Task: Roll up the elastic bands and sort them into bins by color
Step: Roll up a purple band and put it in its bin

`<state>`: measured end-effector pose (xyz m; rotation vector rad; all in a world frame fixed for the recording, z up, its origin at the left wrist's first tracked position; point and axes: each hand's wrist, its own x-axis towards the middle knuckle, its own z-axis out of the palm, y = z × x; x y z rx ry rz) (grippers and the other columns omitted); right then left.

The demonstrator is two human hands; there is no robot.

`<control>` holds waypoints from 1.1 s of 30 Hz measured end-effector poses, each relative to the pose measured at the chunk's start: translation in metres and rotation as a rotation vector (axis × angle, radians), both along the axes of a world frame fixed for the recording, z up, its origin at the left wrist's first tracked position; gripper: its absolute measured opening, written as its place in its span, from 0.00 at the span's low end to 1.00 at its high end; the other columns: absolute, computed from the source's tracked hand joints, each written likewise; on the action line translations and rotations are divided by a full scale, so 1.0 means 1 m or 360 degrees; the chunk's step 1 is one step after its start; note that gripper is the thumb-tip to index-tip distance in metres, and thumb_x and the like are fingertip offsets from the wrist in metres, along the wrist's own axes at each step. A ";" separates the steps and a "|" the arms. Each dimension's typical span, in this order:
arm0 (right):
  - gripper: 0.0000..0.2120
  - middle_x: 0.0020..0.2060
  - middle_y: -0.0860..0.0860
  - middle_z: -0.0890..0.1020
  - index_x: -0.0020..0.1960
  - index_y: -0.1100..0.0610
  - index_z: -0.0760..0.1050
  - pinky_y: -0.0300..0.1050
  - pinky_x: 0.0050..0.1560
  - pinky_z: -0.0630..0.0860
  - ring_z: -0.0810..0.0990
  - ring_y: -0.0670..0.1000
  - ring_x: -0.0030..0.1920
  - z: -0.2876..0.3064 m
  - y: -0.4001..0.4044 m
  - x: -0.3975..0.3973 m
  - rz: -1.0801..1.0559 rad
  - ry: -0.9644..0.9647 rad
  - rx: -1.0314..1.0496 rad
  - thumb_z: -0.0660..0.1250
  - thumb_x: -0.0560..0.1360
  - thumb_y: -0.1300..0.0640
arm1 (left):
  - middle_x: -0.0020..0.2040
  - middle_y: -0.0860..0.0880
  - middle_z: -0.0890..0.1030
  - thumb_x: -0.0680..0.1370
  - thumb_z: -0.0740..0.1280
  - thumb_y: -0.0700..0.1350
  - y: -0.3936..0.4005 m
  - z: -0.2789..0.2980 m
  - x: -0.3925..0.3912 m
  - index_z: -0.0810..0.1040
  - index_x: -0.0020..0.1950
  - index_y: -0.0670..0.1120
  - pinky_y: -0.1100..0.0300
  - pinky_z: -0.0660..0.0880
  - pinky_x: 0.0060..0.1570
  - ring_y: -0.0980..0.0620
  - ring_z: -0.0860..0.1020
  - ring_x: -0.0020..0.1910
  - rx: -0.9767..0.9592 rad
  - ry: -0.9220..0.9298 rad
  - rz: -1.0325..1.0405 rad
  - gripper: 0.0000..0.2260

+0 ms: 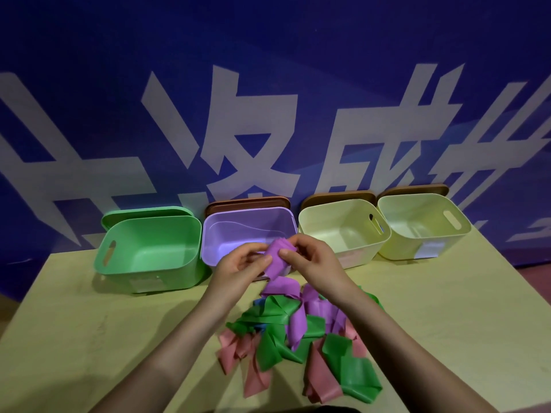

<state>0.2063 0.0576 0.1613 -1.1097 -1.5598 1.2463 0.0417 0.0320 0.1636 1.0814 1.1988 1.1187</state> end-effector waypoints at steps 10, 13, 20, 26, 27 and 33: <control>0.07 0.30 0.42 0.80 0.49 0.53 0.82 0.35 0.41 0.74 0.75 0.40 0.34 -0.016 0.006 -0.009 0.0012 0.0022 -0.0161 0.70 0.74 0.63 | 0.42 0.45 0.84 0.78 0.64 0.36 0.010 -0.020 -0.017 0.80 0.50 0.42 0.64 0.77 0.44 0.53 0.81 0.41 -0.0124 0.0054 -0.0202 0.06; 0.08 0.41 0.52 0.84 0.49 0.54 0.83 0.49 0.53 0.77 0.79 0.49 0.43 -0.020 0.008 -0.023 -0.0156 0.0353 -0.0404 0.71 0.73 0.63 | 0.42 0.46 0.83 0.78 0.63 0.34 0.011 -0.026 -0.012 0.78 0.51 0.40 0.67 0.76 0.40 0.56 0.81 0.39 -0.0017 -0.0020 0.0028 0.06; 0.11 0.41 0.59 0.81 0.47 0.63 0.79 0.52 0.52 0.75 0.78 0.54 0.43 -0.036 0.024 -0.045 -0.0117 0.0497 -0.0482 0.74 0.68 0.58 | 0.42 0.44 0.83 0.78 0.64 0.35 0.022 -0.039 -0.016 0.78 0.53 0.38 0.64 0.77 0.40 0.52 0.80 0.38 -0.0146 -0.0311 0.0297 0.06; 0.08 0.31 0.52 0.77 0.40 0.61 0.75 0.38 0.39 0.72 0.74 0.47 0.32 -0.051 0.058 -0.064 0.0017 0.0726 -0.0651 0.72 0.65 0.61 | 0.33 0.46 0.78 0.78 0.60 0.34 0.044 -0.039 -0.027 0.77 0.47 0.38 0.69 0.66 0.23 0.58 0.72 0.24 -0.0510 -0.0928 0.0335 0.07; 0.05 0.30 0.51 0.77 0.39 0.61 0.75 0.36 0.37 0.72 0.74 0.46 0.31 -0.054 0.064 -0.069 0.0029 0.0734 -0.0680 0.70 0.66 0.62 | 0.32 0.46 0.78 0.79 0.59 0.34 0.049 -0.040 -0.030 0.77 0.47 0.38 0.70 0.64 0.22 0.58 0.71 0.24 -0.0604 -0.1099 0.0337 0.07; 0.03 0.31 0.50 0.79 0.40 0.59 0.78 0.37 0.41 0.73 0.75 0.46 0.34 -0.097 0.108 -0.095 -0.0030 0.0279 -0.0824 0.70 0.73 0.63 | 0.37 0.48 0.83 0.78 0.65 0.37 0.096 -0.074 -0.078 0.80 0.51 0.39 0.66 0.73 0.33 0.52 0.77 0.34 -0.0604 -0.0103 0.0161 0.05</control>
